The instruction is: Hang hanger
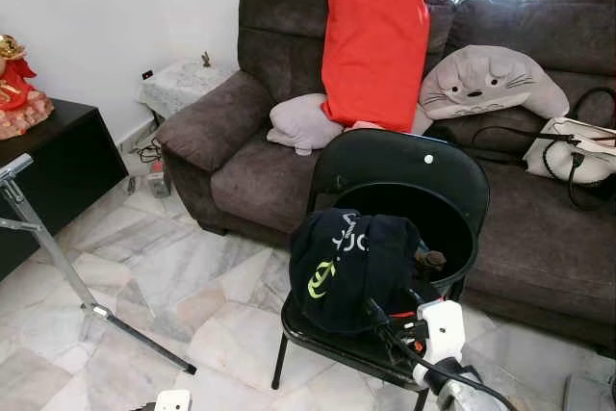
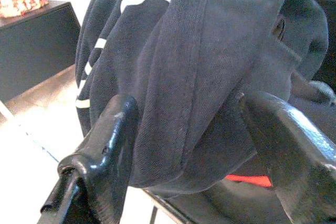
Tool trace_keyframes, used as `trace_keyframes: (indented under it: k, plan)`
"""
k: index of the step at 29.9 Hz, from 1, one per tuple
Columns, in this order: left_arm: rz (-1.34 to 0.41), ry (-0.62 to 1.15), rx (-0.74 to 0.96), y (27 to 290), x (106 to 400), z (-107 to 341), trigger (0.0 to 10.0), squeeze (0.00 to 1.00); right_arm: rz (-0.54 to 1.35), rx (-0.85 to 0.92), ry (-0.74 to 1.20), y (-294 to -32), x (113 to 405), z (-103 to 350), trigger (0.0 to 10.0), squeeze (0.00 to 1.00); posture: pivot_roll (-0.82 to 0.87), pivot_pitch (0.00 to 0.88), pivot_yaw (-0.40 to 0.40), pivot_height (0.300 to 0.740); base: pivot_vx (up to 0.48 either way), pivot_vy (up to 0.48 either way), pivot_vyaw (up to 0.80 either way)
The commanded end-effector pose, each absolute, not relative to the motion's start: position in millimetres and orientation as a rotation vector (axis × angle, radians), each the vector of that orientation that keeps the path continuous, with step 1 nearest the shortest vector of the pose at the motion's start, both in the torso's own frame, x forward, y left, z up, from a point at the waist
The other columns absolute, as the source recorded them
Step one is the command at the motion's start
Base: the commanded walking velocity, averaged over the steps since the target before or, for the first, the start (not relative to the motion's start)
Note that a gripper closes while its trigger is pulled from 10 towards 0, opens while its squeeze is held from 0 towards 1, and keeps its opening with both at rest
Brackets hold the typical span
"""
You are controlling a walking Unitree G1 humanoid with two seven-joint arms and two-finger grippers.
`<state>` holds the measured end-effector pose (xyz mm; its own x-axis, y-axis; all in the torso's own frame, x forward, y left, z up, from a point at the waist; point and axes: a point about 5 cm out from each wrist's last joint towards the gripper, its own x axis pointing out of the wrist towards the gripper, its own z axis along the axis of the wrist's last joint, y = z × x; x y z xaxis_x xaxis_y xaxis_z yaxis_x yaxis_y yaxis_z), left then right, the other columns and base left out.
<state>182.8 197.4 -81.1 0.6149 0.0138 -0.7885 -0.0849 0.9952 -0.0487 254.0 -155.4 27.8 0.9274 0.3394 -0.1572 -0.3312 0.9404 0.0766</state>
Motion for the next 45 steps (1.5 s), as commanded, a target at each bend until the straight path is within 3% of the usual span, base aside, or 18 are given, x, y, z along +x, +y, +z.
trace_keyframes:
  k: [1, 5, 6, 7, 9, 10, 12, 15, 17, 22, 23, 30, 31, 32, 33, 34, 35, 45]
  plan:
    - [0.071, 0.913, -0.075, 203, 182, -81, 10.0, 0.0, 0.277, 0.097, 0.178, -159, 253, 26, 10.0, 0.0, -0.08, 0.0, 0.047, 0.74, 0.0, 0.0, 0.0]
    - [0.068, 0.913, -0.073, 203, 182, -81, 10.0, 0.0, 0.208, 0.188, 0.207, -162, 250, 21, 10.0, 0.0, -0.08, 0.0, 0.049, 0.74, 0.0, 0.0, 0.0]
    - [0.067, 0.913, -0.072, 203, 182, -81, 10.0, 0.0, 0.208, 0.187, 0.216, -162, 250, 20, 2.7, 0.0, -0.08, 0.0, 0.05, 0.74, 0.0, 0.0, 0.0]
    - [0.066, 0.914, -0.071, 203, 182, -81, 10.0, 0.0, 0.216, 0.176, 0.227, -163, 250, 18, 0.0, 0.0, -0.08, 0.0, 0.05, 0.74, 0.0, 0.0, 0.0]
    - [0.064, 0.914, -0.068, 203, 183, -81, 10.0, 0.0, 0.237, 0.159, 0.238, -163, 250, 16, 0.0, 0.0, -0.08, 0.0, 0.05, 0.74, 0.0, 0.0, 0.0]
    - [0.064, 0.914, -0.067, 202, 183, -81, 10.0, 0.0, 0.244, 0.164, 0.249, -162, 250, 14, 2.0, 0.0, -0.08, 0.0, 0.048, 0.74, 0.0, 0.0, 0.0]
    - [0.063, 0.914, -0.066, 202, 183, -80, 10.0, 0.0, 0.252, 0.179, 0.275, -161, 250, 9, 10.0, 0.0, -0.07, 0.0, 0.047, 0.74, 0.0, 0.0, 0.0]
    - [0.065, 0.914, -0.066, 202, 183, -80, 10.0, 0.0, 0.248, 0.192, 0.288, -162, 252, 7, 9.4, 0.0, -0.07, 0.0, 0.046, 0.74, 0.0, 0.0, 0.0]
    - [0.066, 0.913, -0.067, 202, 183, -80, 10.0, 0.0, 0.257, 0.203, 0.292, -161, 252, 6, 0.0, 0.0, -0.07, 0.0, 0.047, 0.74, 0.0, 0.0, 0.0]
    - [0.066, 0.914, -0.066, 202, 183, -80, 10.0, 0.0, 0.322, 0.217, 0.293, -157, 253, 6, 1.5, 0.0, -0.07, 0.0, 0.05, 0.74, 0.0, 0.0, 0.0]
    - [0.065, 0.915, -0.065, 203, 183, -80, 10.0, 0.0, 0.345, 0.217, 0.298, -155, 251, 5, 10.0, 0.0, -0.07, 0.0, 0.051, 0.74, 0.0, 0.0, 0.0]
    - [0.066, 0.915, -0.065, 203, 183, -80, 10.0, 0.0, 0.378, 0.248, 0.288, -150, 249, 3, 8.5, 0.0, -0.07, 0.0, 0.051, 0.74, 0.0, 0.0, 0.0]
    - [0.066, 0.915, -0.063, 203, 183, -80, 10.0, 0.0, 0.399, 0.25, 0.292, -149, 249, 1, 0.0, 0.0, -0.07, 0.0, 0.052, 0.74, 0.0, 0.0, 0.0]
    - [0.066, 0.915, -0.063, 203, 183, -80, 10.0, 0.0, 0.399, 0.25, 0.292, -149, 249, 1, 0.0, 0.0, -0.07, 0.0, 0.052, 0.74, 0.0, 0.0, 0.0]
    - [0.065, 0.916, -0.062, 203, 183, -81, 10.0, 0.0, 0.43, 0.254, 0.301, -147, 248, -1, 5.6, 0.0, -0.07, 0.0, 0.052, 0.74, 0.0, 0.0, 0.0]
    - [0.065, 0.916, -0.062, 203, 183, -81, 10.0, 0.0, 0.441, 0.256, 0.305, -146, 248, -1, 5.6, 0.0, -0.07, 0.0, 0.052, 0.74, 0.0, 0.0, 0.0]
    - [0.065, 0.916, -0.062, 203, 183, -81, 10.0, 0.0, 0.445, 0.256, 0.309, -146, 247, -2, 10.0, 0.0, -0.07, 0.0, 0.052, 0.74, 0.0, 0.0, 0.0]
    - [0.066, 0.916, -0.065, 203, 183, -80, 10.0, 0.0, 0.404, 0.246, 0.317, -150, 248, -5, 10.0, 0.0, -0.07, 0.0, 0.05, 0.74, 0.0, 0.0, 0.0]
